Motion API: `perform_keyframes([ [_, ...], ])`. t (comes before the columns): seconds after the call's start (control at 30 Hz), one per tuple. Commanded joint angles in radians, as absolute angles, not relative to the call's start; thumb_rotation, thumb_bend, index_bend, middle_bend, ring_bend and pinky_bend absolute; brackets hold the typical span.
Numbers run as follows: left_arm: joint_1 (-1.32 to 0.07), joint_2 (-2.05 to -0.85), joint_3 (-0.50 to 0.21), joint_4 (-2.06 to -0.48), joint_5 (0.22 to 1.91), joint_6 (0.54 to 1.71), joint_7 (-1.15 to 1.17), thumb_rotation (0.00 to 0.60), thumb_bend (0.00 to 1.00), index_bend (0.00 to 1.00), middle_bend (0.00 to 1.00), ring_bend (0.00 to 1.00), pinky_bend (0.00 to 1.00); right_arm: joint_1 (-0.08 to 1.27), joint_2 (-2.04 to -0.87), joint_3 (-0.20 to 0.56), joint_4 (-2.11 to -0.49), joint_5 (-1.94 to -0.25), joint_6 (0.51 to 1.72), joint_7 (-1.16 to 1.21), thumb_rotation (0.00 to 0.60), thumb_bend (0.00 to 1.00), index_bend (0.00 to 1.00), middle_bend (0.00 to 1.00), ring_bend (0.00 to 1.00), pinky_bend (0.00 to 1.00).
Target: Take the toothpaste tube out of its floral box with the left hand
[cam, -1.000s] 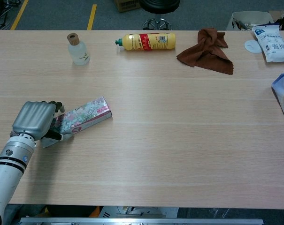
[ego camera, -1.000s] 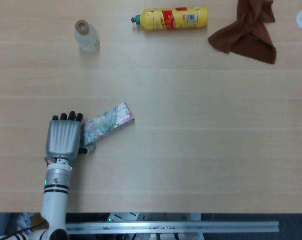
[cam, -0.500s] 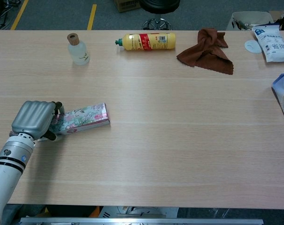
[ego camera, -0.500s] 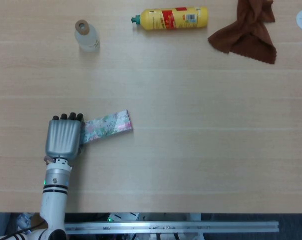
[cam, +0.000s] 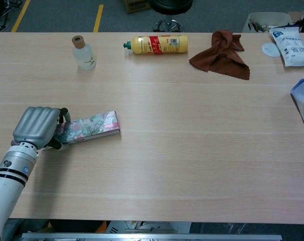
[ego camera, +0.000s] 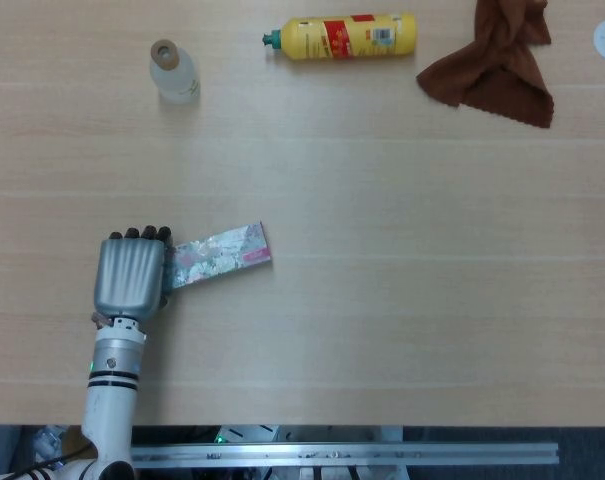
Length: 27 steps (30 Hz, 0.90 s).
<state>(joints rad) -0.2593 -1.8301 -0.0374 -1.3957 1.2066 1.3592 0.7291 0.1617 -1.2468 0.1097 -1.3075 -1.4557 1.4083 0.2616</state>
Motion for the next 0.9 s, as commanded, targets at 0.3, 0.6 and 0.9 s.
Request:
perform_keyframes([
  [0.3,-0.252,-1.824,-0.044,-1.398,1.249,1.375,0.650,0.600,0.09,0.48,0.52,0.49,0.55,0.162,-1.251,0.109,-1.304,-1.455,1.404,0.263,0.600,0.41,0.46,0.37,0.28,0.36],
  [0.6,-0.247,-1.822,-0.056,-1.390,1.268,1.380,0.581,0.600,0.09,0.52,0.55,0.52,0.58,0.162,-1.253,0.108,-1.302,-1.452,1.399,0.264,0.600,0.41,0.46,0.37,0.27,0.36],
  [0.9,-0.242,-1.821,-0.066,-1.381,1.292,1.379,0.481,0.600,0.09,0.53,0.55,0.52,0.59,0.163,-1.255,0.108,-1.298,-1.451,1.395,0.267,0.600,0.41,0.46,0.37,0.28,0.36],
])
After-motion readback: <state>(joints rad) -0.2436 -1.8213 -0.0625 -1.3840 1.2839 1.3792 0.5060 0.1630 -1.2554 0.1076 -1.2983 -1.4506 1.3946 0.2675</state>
